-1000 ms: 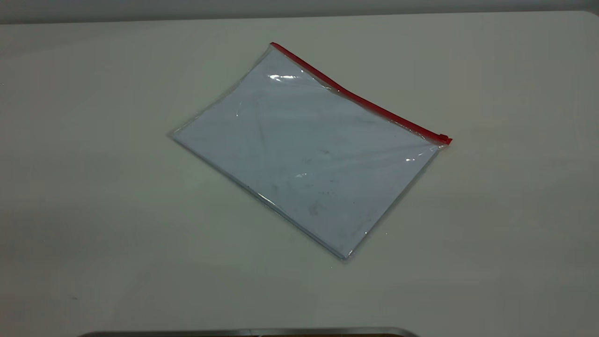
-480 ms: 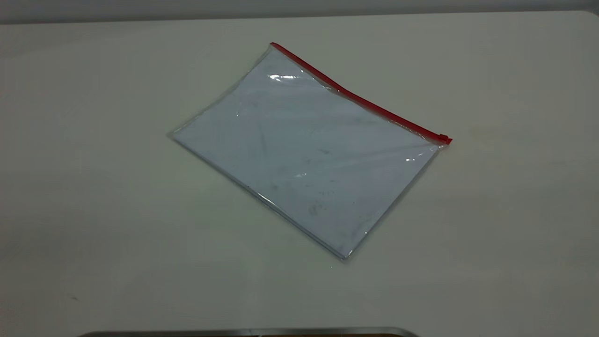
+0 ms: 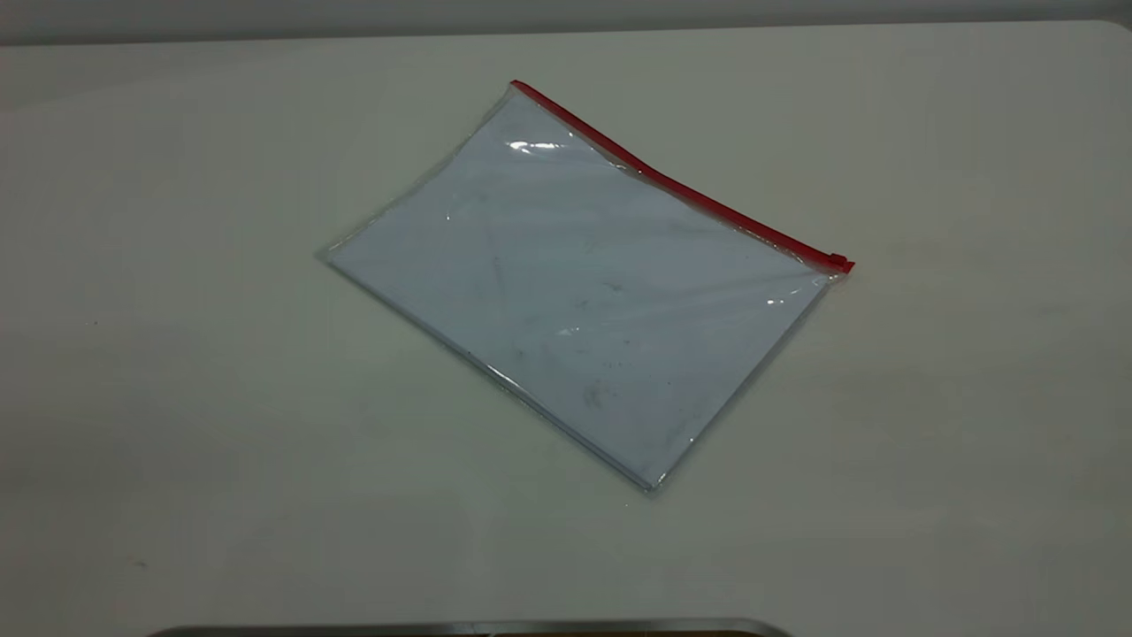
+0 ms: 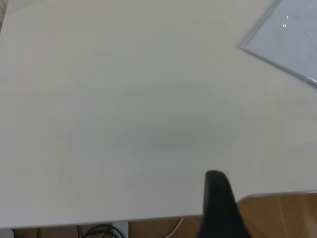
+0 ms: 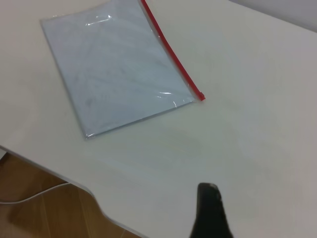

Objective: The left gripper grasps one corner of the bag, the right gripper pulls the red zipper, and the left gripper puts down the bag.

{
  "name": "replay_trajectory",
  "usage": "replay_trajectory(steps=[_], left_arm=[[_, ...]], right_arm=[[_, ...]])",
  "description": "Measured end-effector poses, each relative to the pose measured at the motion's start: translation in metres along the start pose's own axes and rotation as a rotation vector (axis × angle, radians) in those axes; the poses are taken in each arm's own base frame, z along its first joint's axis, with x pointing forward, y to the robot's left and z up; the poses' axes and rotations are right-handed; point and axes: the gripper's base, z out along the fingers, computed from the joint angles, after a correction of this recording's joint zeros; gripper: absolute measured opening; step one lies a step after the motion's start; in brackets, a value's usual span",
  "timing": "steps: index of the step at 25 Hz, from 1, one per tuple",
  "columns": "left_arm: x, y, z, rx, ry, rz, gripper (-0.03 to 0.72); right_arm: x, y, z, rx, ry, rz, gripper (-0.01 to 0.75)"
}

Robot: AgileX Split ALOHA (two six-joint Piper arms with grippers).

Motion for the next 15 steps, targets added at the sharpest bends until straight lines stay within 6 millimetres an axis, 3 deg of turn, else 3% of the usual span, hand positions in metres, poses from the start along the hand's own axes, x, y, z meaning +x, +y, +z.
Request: replay_trajectory(steps=[11,15], left_arm=[[0.0000,0.0000,0.0000,0.000,0.000,0.000,0.546],[0.0000,0.0000,0.0000,0.000,0.000,0.001,0.546]], right_arm=[[-0.0001,0.0001,0.0002,0.009,0.001,0.006,0.566],[-0.0013,0.0006,0.0020,0.105,0.012,0.064,0.566]])
